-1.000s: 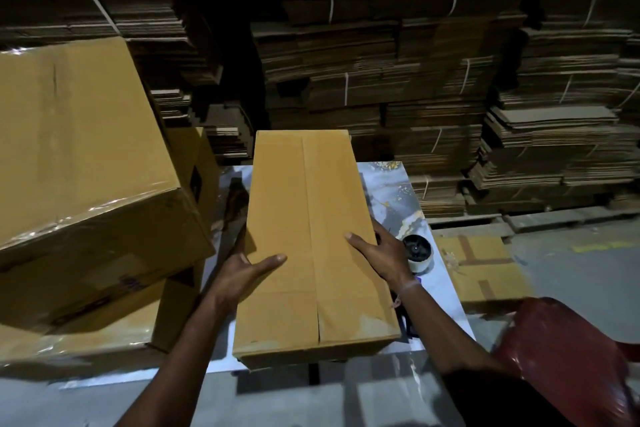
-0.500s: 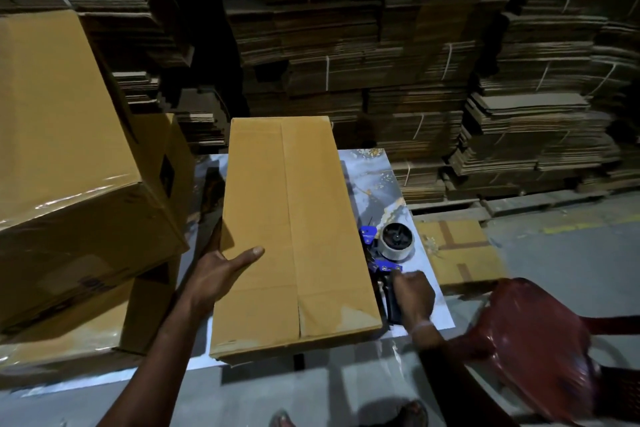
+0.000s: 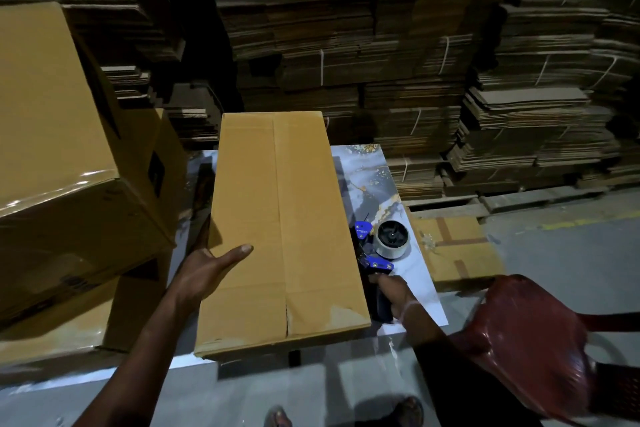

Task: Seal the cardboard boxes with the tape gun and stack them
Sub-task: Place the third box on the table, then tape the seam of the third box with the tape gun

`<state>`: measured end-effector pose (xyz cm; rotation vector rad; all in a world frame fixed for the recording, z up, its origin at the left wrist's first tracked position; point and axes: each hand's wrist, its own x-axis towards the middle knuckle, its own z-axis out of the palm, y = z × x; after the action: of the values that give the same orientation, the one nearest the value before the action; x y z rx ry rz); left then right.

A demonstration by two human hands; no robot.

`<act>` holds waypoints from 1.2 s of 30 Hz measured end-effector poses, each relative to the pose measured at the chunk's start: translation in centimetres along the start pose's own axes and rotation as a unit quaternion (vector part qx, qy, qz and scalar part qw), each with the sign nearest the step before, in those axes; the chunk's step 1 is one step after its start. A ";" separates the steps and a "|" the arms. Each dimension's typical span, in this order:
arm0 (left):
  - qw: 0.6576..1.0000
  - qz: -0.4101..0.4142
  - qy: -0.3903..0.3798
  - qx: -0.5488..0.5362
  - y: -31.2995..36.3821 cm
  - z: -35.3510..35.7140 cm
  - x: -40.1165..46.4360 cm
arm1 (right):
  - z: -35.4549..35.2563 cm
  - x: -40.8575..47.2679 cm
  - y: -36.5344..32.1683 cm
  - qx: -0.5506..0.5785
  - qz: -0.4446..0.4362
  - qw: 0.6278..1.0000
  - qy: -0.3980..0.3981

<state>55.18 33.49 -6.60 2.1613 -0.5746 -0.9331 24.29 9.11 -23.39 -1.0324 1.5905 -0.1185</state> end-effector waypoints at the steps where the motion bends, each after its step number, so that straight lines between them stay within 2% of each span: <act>1: 1.000 0.004 0.000 0.001 -0.1 0.0 0.1 | 0.2 -0.2 0.2 0.034 0.002 0.999 -0.010; 6: 1.000 0.016 -0.001 -0.004 -0.9 0.1 0.8 | 0.9 -2.9 -0.3 0.143 -0.029 0.989 0.000; 11: 0.999 0.034 -0.001 -0.039 -1.6 0.8 1.0 | -0.9 -6.4 -4.1 0.219 -0.076 0.971 -0.049; 17: 0.968 0.138 0.018 -0.208 -0.3 5.3 -0.3 | -5.5 -10.1 -10.9 0.238 -0.165 0.956 -0.055; 26: 0.930 0.113 0.111 -0.331 4.2 16.9 -2.5 | -8.9 -11.6 -19.1 0.227 -0.222 0.937 -0.144; 32: 0.935 0.110 0.134 -0.310 6.1 20.9 -1.7 | -8.7 -9.4 -23.3 0.169 -0.232 0.944 -0.160; 34: 0.952 0.116 0.154 -0.239 6.4 21.0 -1.3 | -8.2 -8.9 -24.5 0.147 -0.232 0.949 -0.156; 36: 0.966 0.137 0.179 -0.125 6.6 20.5 -0.5 | -7.6 -8.6 -25.7 0.131 -0.231 0.951 -0.156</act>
<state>38.57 20.75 -11.54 1.8997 -0.5276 -0.4253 31.30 -4.11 0.45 -1.1315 0.9970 -0.4505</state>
